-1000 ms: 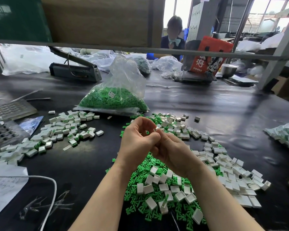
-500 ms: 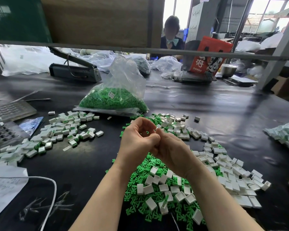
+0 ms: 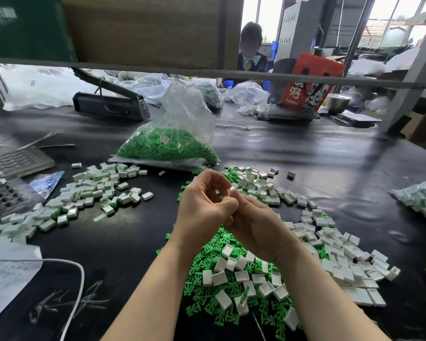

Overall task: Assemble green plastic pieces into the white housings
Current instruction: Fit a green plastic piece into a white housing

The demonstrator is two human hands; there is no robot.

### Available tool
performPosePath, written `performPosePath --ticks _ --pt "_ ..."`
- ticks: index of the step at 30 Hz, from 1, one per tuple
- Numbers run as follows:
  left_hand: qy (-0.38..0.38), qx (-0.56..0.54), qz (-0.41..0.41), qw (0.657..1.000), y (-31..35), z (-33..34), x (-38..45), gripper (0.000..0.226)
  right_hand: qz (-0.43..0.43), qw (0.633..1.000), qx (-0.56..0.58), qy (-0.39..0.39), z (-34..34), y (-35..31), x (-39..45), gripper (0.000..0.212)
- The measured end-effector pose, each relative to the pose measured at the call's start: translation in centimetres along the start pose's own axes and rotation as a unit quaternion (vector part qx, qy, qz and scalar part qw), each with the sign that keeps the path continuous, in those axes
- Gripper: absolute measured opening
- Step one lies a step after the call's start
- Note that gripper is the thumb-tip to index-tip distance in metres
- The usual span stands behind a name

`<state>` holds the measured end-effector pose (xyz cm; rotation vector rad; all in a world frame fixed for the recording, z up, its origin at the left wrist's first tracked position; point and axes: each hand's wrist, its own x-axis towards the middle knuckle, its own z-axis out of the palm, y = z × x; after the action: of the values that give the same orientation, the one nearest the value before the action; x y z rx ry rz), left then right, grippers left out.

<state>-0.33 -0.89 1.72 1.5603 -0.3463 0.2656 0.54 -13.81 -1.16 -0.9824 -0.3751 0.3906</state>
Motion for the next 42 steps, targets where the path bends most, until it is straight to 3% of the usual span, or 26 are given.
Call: performPosePath --ticks 15,22,30,38,42 --pt "-0.005 -0.011 0.017 1.000 0.15 -0.20 -0.08 0.020 -0.002 1.000 0.011 -0.012 0.19 -0.01 -0.15 0.027" --pt "0.000 -0.016 -0.003 1.000 0.06 -0.39 -0.02 0.019 0.021 0.999 0.009 -0.023 0.50 -0.36 0.06 0.042" --pt "-0.006 -0.007 0.019 1.000 0.28 -0.21 -0.10 0.023 -0.001 1.000 0.015 -0.001 0.55 -0.27 -0.13 0.025" --pt "-0.005 -0.006 0.030 1.000 0.38 -0.14 -0.14 0.026 -0.007 1.000 0.016 -0.014 0.47 -0.28 -0.29 0.027" --pt "-0.008 0.000 0.048 0.999 0.51 -0.17 -0.29 0.017 -0.010 1.000 0.017 -0.003 0.58 -0.14 -0.18 0.028"
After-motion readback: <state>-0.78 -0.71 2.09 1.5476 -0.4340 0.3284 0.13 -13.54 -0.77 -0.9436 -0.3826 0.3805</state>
